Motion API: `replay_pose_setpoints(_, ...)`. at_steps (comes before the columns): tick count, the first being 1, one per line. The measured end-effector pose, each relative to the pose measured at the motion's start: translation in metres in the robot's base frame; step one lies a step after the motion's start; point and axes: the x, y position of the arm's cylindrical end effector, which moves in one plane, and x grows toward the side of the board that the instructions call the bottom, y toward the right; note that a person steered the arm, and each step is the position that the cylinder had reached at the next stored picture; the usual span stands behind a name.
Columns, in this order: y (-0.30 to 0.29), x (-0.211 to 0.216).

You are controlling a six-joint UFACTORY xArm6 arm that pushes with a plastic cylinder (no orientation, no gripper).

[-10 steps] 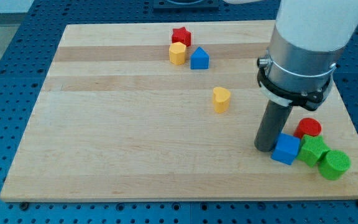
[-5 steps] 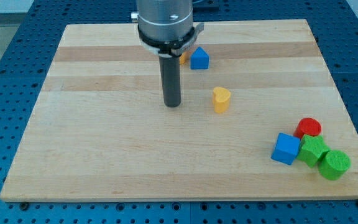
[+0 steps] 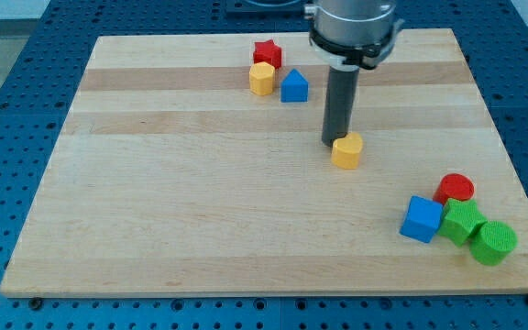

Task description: Move the blue cube to the top right

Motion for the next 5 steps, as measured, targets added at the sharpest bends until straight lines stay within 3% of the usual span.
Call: replay_pose_setpoints(5, -0.015, 0.036)
